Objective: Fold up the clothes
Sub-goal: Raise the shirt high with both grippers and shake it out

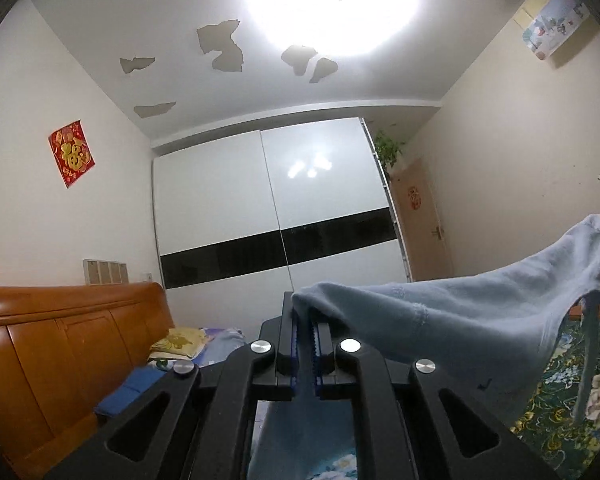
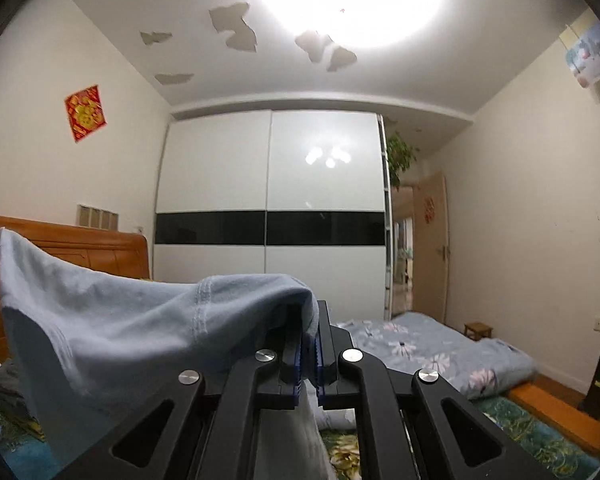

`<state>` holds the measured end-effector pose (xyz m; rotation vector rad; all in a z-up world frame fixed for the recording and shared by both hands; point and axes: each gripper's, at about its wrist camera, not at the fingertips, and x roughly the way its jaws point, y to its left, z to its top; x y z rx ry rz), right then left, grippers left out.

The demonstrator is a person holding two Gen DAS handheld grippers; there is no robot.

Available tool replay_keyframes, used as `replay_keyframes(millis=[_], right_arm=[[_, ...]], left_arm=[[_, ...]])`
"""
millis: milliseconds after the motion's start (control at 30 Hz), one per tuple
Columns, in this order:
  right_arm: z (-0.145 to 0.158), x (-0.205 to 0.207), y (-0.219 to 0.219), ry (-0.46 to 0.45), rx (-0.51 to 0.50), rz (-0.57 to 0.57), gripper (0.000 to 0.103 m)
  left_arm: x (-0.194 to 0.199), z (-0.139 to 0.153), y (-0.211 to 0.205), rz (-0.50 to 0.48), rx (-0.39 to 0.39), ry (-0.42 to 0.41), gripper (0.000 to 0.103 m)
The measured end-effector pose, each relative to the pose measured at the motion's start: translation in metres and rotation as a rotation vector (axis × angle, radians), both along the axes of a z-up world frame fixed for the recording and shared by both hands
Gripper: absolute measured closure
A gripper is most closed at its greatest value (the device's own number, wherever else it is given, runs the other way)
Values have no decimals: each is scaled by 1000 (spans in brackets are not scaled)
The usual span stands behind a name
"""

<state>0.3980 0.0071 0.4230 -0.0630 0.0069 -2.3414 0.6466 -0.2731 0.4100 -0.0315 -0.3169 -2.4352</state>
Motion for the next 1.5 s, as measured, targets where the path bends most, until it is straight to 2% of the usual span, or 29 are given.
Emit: replay_keyframes(millis=[133, 267, 333, 500, 633, 700, 867, 1167, 1333, 1467, 1500], right_arm=[[-7, -6, -15, -27, 38, 2, 98], [-37, -45, -47, -124, 149, -6, 98], [-70, -74, -70, -206, 227, -5, 98], [-163, -144, -122, -399, 398, -8, 98], [-241, -188, -154, -507, 514, -25, 98], [-270, -202, -159, -533, 551, -44, 98], [-323, -242, -179, -642, 567, -69, 98], [-387, -284, -201, -830, 580, -92, 98], [-393, -285, -206, -813, 603, -91, 98], [-391, -285, -207, -805, 622, -83, 97], [-389, -284, -206, -797, 623, -75, 94]], left_arm=[[-16, -18, -13, 14, 32, -69, 95], [-58, -65, -49, 14, 159, -205, 95], [-86, -103, -69, 34, 218, -297, 95], [-159, -224, -121, 92, 380, -515, 95], [-197, -306, -149, 97, 551, -615, 95], [-208, -334, -165, 107, 633, -621, 95], [-226, -367, -196, 142, 762, -581, 95], [-263, -408, -220, 184, 808, -640, 95], [-271, -425, -224, 194, 813, -660, 95], [-273, -423, -221, 188, 797, -672, 95], [-273, -422, -220, 180, 786, -676, 95]])
